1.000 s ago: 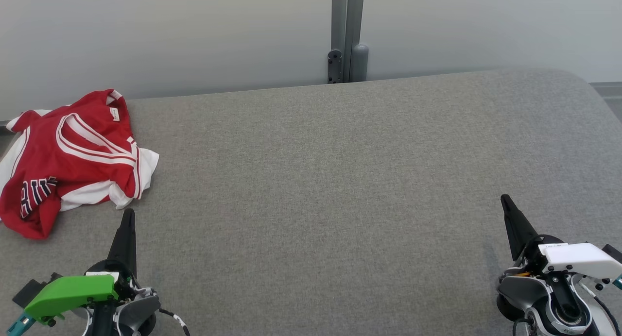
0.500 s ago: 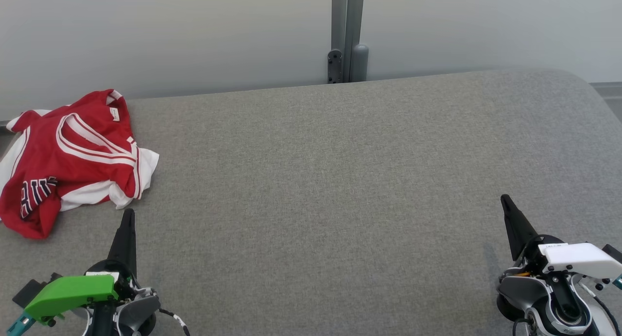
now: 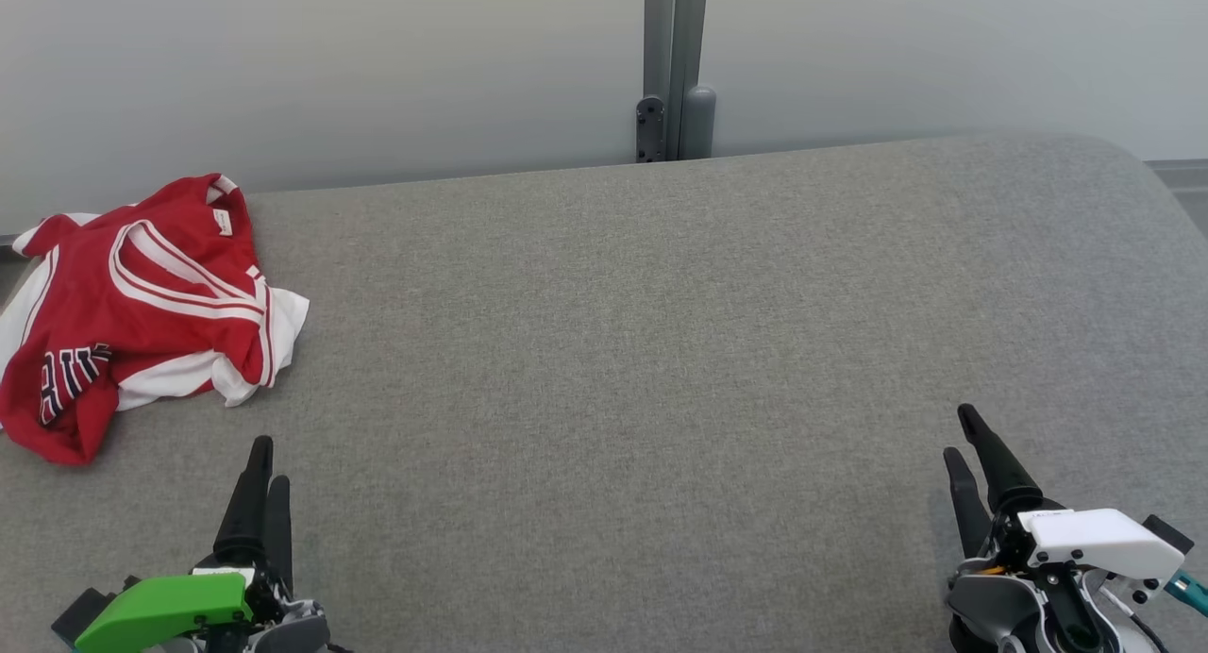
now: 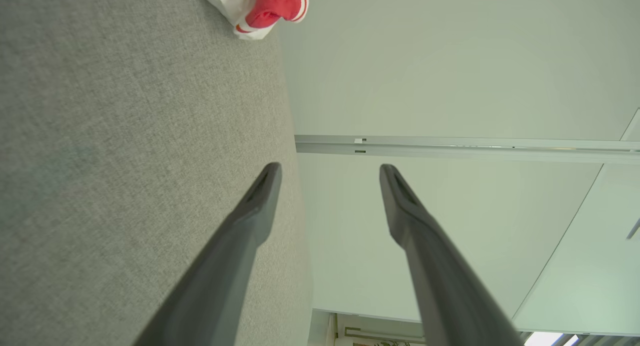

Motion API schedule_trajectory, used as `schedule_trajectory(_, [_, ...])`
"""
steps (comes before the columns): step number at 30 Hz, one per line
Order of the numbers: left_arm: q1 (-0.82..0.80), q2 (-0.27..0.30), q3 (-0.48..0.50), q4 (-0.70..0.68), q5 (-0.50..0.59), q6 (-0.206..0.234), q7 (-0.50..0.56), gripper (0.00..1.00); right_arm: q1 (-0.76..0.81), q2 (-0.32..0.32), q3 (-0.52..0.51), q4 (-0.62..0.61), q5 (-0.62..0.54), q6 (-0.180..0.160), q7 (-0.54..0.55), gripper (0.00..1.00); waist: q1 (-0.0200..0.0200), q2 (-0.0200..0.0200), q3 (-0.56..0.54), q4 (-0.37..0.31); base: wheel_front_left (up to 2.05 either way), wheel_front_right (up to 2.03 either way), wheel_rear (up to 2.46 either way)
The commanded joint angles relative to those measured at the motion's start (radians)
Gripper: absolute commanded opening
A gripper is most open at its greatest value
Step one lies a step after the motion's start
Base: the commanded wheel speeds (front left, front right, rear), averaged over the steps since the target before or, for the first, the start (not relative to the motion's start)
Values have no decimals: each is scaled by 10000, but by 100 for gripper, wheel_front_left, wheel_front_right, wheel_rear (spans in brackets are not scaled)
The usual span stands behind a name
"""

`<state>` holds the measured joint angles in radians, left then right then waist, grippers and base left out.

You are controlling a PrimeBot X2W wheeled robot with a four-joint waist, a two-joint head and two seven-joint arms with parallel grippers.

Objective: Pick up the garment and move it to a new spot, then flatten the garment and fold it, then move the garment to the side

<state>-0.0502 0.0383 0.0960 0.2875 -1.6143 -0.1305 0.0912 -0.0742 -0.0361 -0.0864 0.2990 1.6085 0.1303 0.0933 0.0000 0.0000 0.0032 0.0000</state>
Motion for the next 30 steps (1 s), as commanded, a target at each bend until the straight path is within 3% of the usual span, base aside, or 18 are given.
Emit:
schedule_trajectory(1, [-69, 39, -64, -289, 154, 0, -130, 100, -136, -46, 127, -183, -116, 0, -143, 100, 0, 0, 2, 1, 0, 0, 0])
schedule_trajectory(11, [39, 53, -219, -740, 1037, 50, -598, 100, -165, -63, 351, -371, -979, 1, -612, 100, 0, 0, 13, 8, 0, 0, 0])
schedule_trajectory(30, [49, 79, -563, -1844, 4890, 579, -1354, 100, -194, -92, 684, -1545, -4780, 2, -1370, 100, 0, 0, 159, 21, 0, 0, 0])
